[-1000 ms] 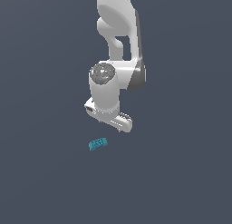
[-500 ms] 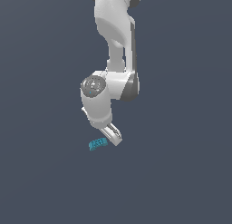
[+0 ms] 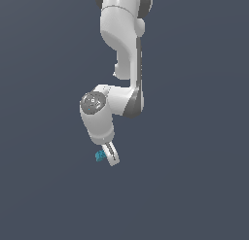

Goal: Pick up the object and move it to a goal position.

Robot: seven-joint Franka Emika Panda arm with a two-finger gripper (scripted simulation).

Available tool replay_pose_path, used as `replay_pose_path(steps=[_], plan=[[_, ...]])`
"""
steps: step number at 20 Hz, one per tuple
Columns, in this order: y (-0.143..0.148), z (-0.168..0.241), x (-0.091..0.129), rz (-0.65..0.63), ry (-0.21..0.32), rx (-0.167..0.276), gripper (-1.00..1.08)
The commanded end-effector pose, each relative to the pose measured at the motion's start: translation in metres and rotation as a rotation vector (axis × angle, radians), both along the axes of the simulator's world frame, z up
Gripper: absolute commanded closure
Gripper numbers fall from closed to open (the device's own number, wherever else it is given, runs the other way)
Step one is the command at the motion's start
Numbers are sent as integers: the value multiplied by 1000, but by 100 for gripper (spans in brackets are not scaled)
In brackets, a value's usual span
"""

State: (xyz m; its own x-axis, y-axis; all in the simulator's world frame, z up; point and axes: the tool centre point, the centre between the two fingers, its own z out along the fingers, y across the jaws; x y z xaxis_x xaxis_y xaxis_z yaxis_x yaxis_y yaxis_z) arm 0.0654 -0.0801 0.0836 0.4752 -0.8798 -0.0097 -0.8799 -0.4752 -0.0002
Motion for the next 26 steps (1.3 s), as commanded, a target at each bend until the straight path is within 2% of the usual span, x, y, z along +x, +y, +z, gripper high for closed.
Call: replay_pose_path(steps=[1,8,15,26], plan=[[-4,-4,3,-48,-2,-3,-92],[-11,-11,6,-119,-4,-8,-92],[-11,-15,6,-122,-3,-9,-92],[-11,-60,5,-127,-4,-9,-92]])
